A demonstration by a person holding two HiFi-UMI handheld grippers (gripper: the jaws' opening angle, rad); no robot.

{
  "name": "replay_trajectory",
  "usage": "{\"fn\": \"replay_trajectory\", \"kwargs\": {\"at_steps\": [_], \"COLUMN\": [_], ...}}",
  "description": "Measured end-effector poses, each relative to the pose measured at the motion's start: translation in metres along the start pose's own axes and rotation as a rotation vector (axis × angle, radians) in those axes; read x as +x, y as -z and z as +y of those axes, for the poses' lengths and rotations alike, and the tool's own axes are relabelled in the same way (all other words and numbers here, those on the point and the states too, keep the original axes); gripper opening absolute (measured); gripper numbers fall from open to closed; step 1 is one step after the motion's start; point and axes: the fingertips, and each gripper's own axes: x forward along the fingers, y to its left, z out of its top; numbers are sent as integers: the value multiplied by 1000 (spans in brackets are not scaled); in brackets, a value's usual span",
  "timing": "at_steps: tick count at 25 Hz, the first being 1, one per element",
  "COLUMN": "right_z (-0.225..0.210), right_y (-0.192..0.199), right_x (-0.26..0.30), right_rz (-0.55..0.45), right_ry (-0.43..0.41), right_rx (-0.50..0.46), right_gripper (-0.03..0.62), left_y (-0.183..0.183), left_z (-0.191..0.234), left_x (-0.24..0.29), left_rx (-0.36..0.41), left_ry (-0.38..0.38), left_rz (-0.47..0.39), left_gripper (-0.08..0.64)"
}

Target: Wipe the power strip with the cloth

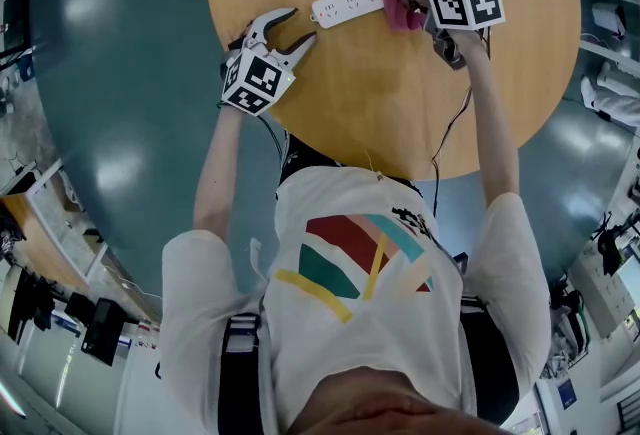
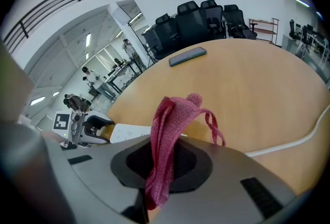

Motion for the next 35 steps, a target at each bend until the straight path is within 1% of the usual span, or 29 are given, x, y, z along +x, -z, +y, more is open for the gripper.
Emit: {"fn": "replay_trajectory", "kwargs": {"at_steps": [2,5,9,12,15,17,19,20,22,24,25,26,29,32,34,35], "right_z": [-5,-13,-17,-24,-30,-36,-40,-38,-24,2,16,30,76,111,127,134], "right_y": [1,1,0,-3,-5,-3,1,4,8,15,22,31,68,103,110,110], "right_x": [0,-1,-3,-6,-5,-6,-14,-20,-31,-38,-40,-40,-31,-11,0,4], "right_rz": [-5,-1,16,22,20,19,6,-8,-45,-62,-53,-34,61,182,225,233], "right_ry": [8,25,50,54,72,105,140,148,139,109,93,78,36,19,14,8], "right_rx": [4,1,-21,-21,-18,-18,-16,-16,-37,-107,-155,-205,-369,-557,-645,-672], "right_gripper": [40,40,39,40,40,40,40,40,40,40,40,40,40,39,40,40], "left_y": [3,8,11,7,6,3,-11,-21,-37,-50,-55,-60,-64,-57,-55,-56], "left_z": [1,1,2,6,14,20,22,23,28,37,40,41,33,23,19,17], "left_x": [0,1,-2,-2,-2,-6,-12,-15,-20,-22,-20,-18,-4,8,11,13], "left_rx": [-8,4,4,-15,-66,-106,-127,-131,-131,-127,-124,-122,-116,-115,-129,-132], "left_ry": [-3,-10,-19,-19,-22,-35,-64,-80,-116,-160,-173,-173,-128,-99,-90,-86], "left_rz": [2,10,10,7,-2,-26,-76,-106,-154,-178,-183,-184,-168,-115,-91,-85], "left_gripper": [256,256,256,256,256,256,256,256,249,129,51,43,43,43,43,43]}}
